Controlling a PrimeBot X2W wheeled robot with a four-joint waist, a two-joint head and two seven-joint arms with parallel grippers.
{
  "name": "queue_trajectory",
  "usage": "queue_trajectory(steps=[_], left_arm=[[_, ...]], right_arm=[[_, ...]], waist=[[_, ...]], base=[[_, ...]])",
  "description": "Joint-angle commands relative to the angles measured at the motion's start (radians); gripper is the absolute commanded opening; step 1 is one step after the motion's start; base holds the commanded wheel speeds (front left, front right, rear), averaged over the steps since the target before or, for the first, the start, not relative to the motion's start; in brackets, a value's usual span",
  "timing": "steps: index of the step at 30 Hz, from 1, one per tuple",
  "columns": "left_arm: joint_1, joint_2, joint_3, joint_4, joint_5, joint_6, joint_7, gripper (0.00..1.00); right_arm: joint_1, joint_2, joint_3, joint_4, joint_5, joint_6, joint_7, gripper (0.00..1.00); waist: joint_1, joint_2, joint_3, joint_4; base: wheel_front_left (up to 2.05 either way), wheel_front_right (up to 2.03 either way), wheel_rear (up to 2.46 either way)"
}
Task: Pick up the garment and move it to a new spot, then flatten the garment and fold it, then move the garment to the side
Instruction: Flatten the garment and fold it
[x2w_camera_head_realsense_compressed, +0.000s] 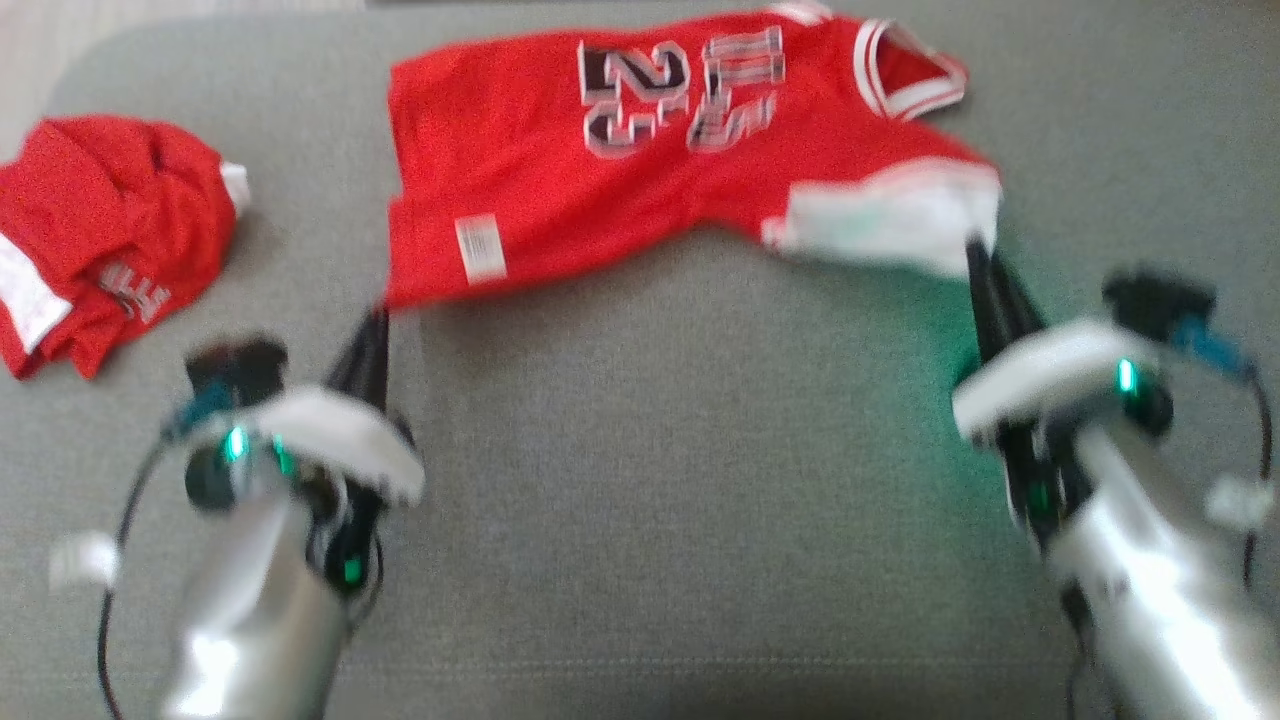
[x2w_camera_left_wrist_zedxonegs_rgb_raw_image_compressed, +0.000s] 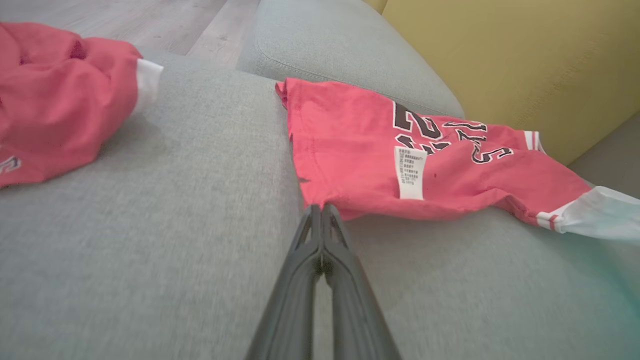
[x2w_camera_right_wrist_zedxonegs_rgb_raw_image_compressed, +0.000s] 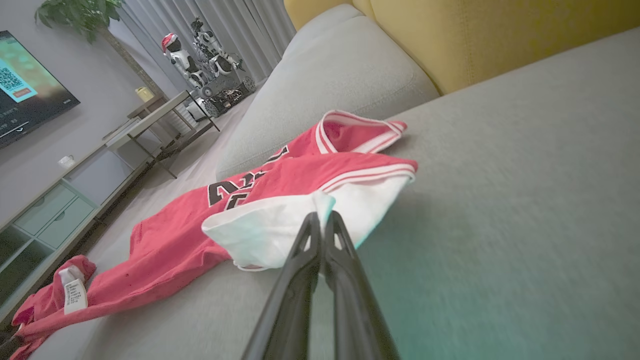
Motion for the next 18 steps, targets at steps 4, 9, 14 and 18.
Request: queue_trajectory(steps=[4, 9, 14, 18], left_arm=[[0.169, 0.055, 0.068, -0.202, 0.022, 0.033, -0.012, 0.0], [0.367, 0.094, 0.089, -0.412, 0.018, 0.096, 0.013, 0.0], [0.525, 0.129, 0.091, -0.628, 0.012, 0.155, 0.099, 0.0], [0.627, 0.149, 0.096, -0.777, 0.011, 0.208, 0.162, 0.0]], right_arm=[[0.211, -0.05, -0.014, -0.205, 0.007, -0.001, -0.003, 0.0], [0.449, -0.074, -0.121, -0.418, -0.051, -0.001, 0.091, 0.0], [0.697, -0.009, -0.294, -0.677, -0.162, -0.001, 0.255, 0.0], [0.871, 0.095, -0.403, -0.9, -0.251, -0.001, 0.406, 0.0]], waist=[[0.0, 0.0, -0.108, -0.011], [0.0, 0.0, -0.169, -0.014], [0.0, 0.0, -0.207, -0.002], [0.0, 0.0, -0.22, 0.004]], base=[[0.0, 0.0, 0.0], [0.0, 0.0, 0.0], [0.0, 0.0, 0.0], [0.0, 0.0, 0.0]])
